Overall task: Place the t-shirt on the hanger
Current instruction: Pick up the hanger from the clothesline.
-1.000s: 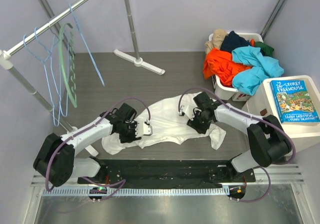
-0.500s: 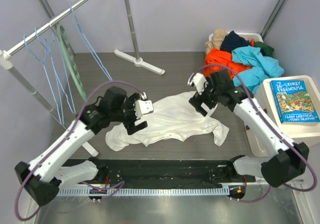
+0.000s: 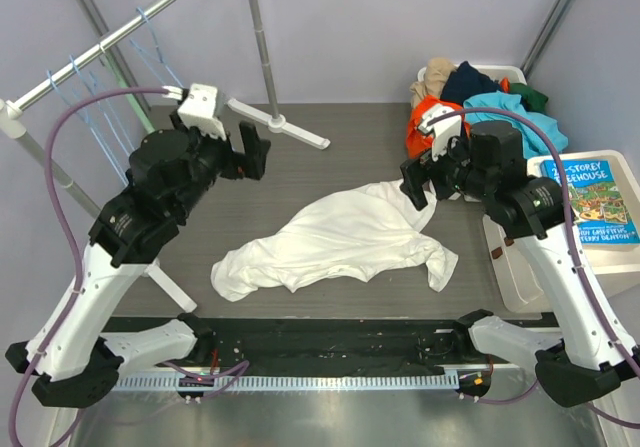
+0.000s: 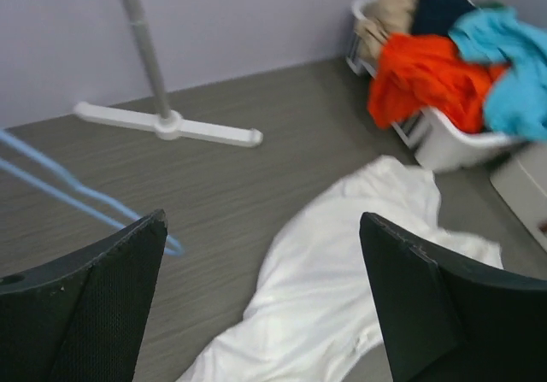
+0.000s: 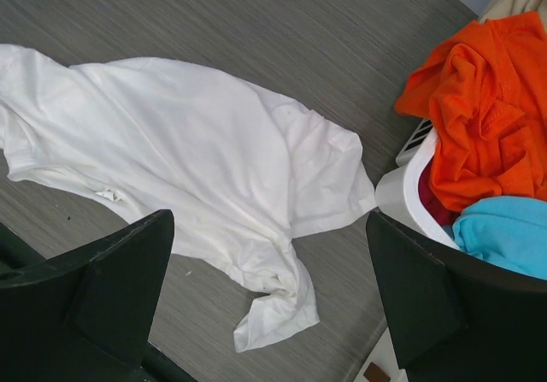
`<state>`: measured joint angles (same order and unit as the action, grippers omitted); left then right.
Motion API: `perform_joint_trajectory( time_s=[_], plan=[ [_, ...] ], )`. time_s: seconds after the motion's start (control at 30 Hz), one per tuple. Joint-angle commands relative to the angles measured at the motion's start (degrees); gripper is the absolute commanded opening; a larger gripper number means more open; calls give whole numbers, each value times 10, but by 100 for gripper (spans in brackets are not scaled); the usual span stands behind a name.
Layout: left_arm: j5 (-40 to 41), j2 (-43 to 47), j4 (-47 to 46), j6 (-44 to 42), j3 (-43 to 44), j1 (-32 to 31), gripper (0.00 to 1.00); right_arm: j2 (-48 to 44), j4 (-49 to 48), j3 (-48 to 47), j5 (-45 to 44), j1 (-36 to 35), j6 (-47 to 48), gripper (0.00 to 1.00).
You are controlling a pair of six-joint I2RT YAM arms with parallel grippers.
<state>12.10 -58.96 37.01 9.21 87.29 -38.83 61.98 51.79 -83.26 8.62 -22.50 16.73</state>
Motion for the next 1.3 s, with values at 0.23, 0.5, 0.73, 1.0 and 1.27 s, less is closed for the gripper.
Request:
perform_joint_trajectory(
  time_s=[0.23, 0.5, 0.73, 1.0, 1.27],
  plan=[
    [404, -82, -139, 31, 68, 7, 95, -22, -4, -28, -21, -1, -64, 100],
    [322, -146, -54, 192, 111, 136, 93, -27, -1, -25, -5, -1, -65, 100],
    [291, -180, -108, 201, 89, 173, 91, -34, 0, -16, -5, -1, -64, 100],
    [273, -202, -219, 163, 47, 185, 72, -41, -2, 1, -5, 0, -61, 99],
    [239, -211, -259, 155, 48, 194, 35, -48, -1, 12, -9, -1, -57, 100]
  ],
)
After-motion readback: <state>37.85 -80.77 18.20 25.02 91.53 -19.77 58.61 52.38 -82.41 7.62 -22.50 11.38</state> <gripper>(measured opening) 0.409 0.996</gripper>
